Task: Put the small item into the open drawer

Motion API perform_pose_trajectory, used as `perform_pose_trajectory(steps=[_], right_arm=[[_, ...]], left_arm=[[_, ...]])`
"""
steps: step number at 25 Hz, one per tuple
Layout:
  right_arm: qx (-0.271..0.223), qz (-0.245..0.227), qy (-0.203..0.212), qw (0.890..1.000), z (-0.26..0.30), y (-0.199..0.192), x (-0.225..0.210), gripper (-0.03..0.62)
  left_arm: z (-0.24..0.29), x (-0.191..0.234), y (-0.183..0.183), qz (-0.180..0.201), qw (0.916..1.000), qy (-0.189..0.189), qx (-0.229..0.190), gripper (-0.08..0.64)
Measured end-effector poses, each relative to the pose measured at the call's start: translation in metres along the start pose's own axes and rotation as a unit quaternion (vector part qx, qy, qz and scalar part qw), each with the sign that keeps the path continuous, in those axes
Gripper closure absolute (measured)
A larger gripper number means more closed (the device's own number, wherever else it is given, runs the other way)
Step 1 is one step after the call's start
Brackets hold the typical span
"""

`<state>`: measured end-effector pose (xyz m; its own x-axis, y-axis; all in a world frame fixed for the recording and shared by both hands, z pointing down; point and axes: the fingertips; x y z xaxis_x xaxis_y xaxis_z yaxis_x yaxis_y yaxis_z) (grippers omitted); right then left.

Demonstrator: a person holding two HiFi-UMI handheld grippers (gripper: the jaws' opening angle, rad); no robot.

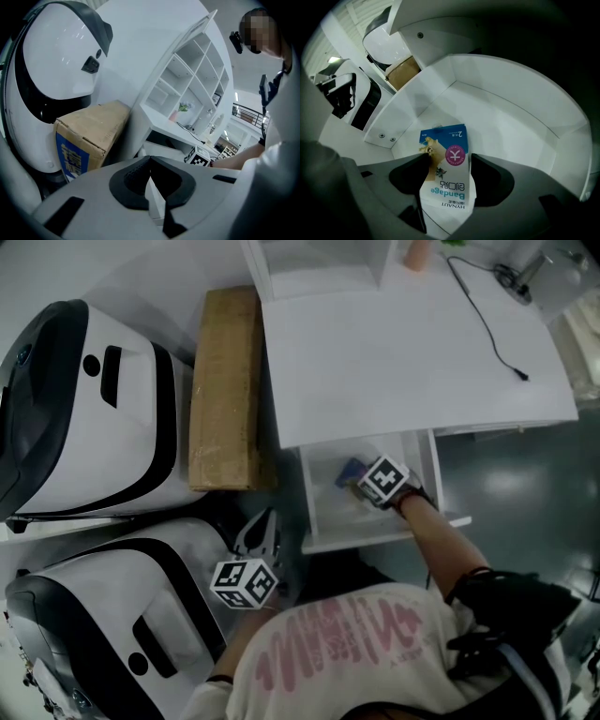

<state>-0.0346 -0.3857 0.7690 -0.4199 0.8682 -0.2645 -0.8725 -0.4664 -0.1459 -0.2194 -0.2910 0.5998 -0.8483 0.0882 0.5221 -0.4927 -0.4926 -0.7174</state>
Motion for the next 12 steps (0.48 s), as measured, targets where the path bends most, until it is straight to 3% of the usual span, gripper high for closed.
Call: perform_pose_trajectory(steps=[4, 7, 10, 12], right_arm=[[0.008, -0.021, -0.002, 1.000, 0.000, -0.002, 0.005, 0.295], [-0.004, -0.060, -0.062, 0.996, -0.005, 0.009, -0.013, 0.304], [0.002, -0.068, -0.079, 0.995, -0.010, 0.011, -0.016, 0.310], [0.016, -0.082, -0.088, 0.993, -0.016, 0.008, -0.014, 0.367]], left_arm=[[0.000, 0.003, 0.000, 0.000, 1.0000, 0.002, 0.007, 0.531], [-0.002, 0.003, 0.004, -0.002, 1.0000, 0.005, 0.007, 0.531], [-0.001, 0.001, 0.010, 0.003, 1.0000, 0.001, 0.006, 0.531], [0.001, -0.001, 0.015, 0.005, 1.0000, -0.002, 0.003, 0.531]])
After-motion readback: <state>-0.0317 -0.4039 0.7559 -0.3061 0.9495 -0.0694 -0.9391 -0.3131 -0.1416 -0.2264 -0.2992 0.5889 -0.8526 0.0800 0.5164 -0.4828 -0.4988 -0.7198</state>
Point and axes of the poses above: the fingertips, and each gripper's own axes: z forward along the fingers, x to its left, y out of its top, and after that the axes turned 2 degrees about -y, right-handed
